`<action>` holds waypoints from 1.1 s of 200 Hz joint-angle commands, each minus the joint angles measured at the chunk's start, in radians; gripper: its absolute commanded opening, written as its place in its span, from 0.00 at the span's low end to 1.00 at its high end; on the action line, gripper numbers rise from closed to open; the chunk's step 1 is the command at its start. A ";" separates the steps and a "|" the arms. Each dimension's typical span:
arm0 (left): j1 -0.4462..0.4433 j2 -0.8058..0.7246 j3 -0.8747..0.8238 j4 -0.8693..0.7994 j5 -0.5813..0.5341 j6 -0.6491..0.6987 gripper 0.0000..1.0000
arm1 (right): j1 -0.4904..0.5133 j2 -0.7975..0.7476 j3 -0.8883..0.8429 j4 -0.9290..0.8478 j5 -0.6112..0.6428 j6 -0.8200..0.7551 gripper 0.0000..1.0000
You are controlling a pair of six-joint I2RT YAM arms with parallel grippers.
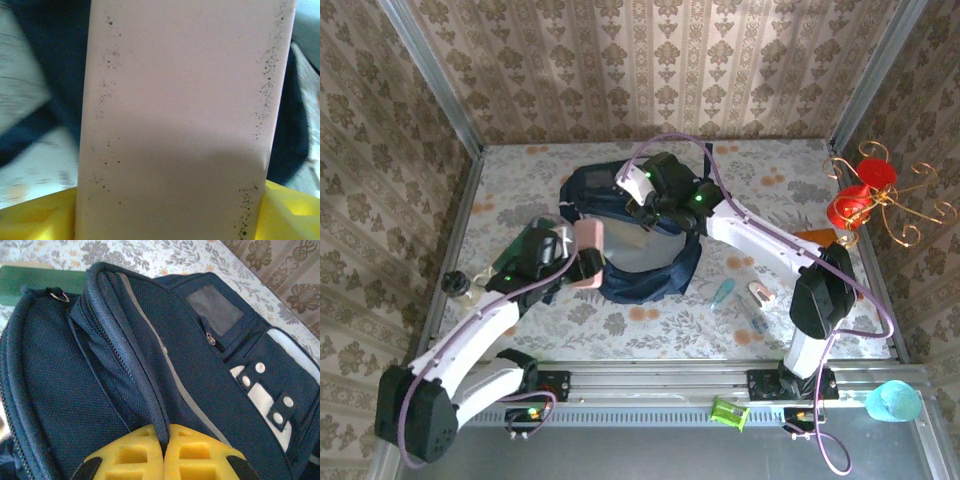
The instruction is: Pack the student bag
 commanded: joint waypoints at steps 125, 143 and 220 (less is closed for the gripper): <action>-0.144 0.500 0.174 0.599 -0.182 -0.433 0.53 | -0.023 0.082 0.212 -0.014 -0.133 0.212 0.00; -0.142 0.529 0.181 0.635 -0.249 -0.456 0.54 | -0.026 0.076 0.200 -0.002 -0.133 0.225 0.00; -0.149 0.635 0.176 0.808 -0.294 -0.448 0.88 | -0.039 0.051 0.146 0.006 -0.113 0.231 0.00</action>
